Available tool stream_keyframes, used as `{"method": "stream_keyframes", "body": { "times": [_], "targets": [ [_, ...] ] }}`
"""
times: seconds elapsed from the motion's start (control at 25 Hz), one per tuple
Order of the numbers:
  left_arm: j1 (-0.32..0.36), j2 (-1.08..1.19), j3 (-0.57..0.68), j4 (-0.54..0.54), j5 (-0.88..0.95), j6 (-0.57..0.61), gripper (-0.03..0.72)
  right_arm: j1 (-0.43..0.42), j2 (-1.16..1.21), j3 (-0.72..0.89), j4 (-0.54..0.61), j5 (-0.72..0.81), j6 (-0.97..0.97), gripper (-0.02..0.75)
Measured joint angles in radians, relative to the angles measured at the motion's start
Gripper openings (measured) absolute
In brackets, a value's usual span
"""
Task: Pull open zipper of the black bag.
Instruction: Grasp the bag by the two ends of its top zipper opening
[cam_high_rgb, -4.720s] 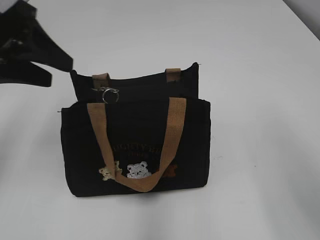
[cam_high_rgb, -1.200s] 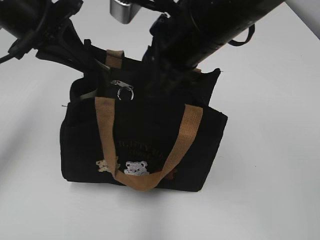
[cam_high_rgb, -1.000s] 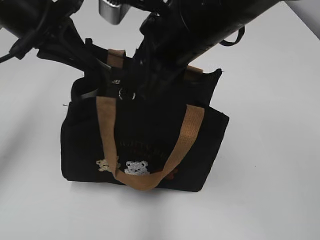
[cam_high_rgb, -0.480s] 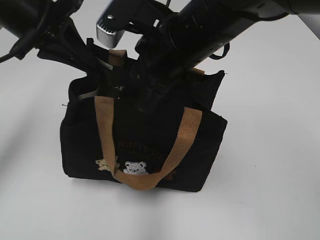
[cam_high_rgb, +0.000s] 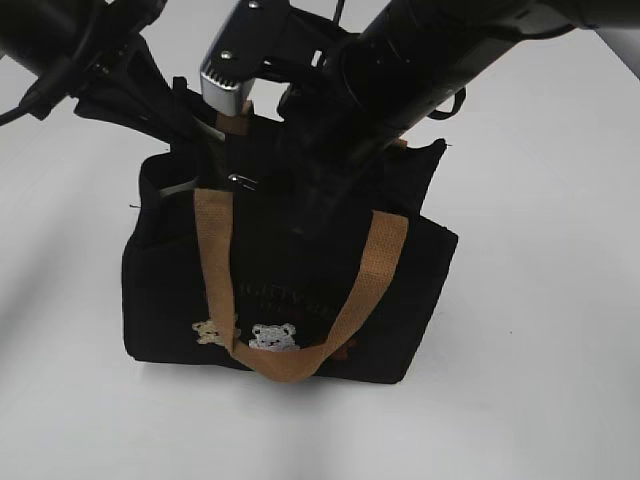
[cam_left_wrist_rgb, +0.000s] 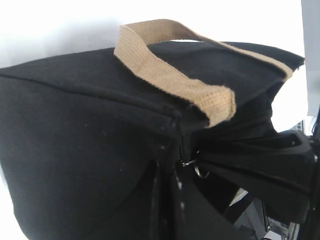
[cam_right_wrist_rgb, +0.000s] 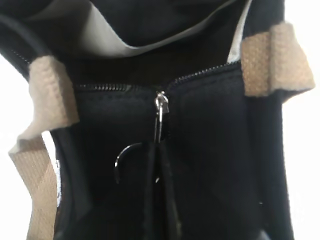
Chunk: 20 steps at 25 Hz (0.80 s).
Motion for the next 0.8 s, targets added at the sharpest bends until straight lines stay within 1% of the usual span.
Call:
{"method": "stream_keyframes", "body": {
  "times": [0.2, 0.44, 0.6, 0.8],
  "targets": [
    [0.0, 0.0, -0.001, -0.003, 0.0, 0.0, -0.01, -0.006, -0.043, 0.0, -0.012, 0.009, 0.009, -0.001],
    [0.0, 0.0, -0.002, -0.005, 0.002, 0.0, -0.01, -0.046, -0.1, 0.0, -0.086, 0.043, 0.091, -0.001],
    [0.0, 0.0, -0.002, -0.008, 0.002, 0.0, -0.01, -0.08, -0.12, 0.0, -0.145, 0.109, 0.152, -0.001],
    [-0.001, 0.0, -0.002, 0.037, -0.006, 0.0, -0.01, -0.144, -0.139, 0.0, -0.202, 0.219, 0.259, -0.001]
  ]
}}
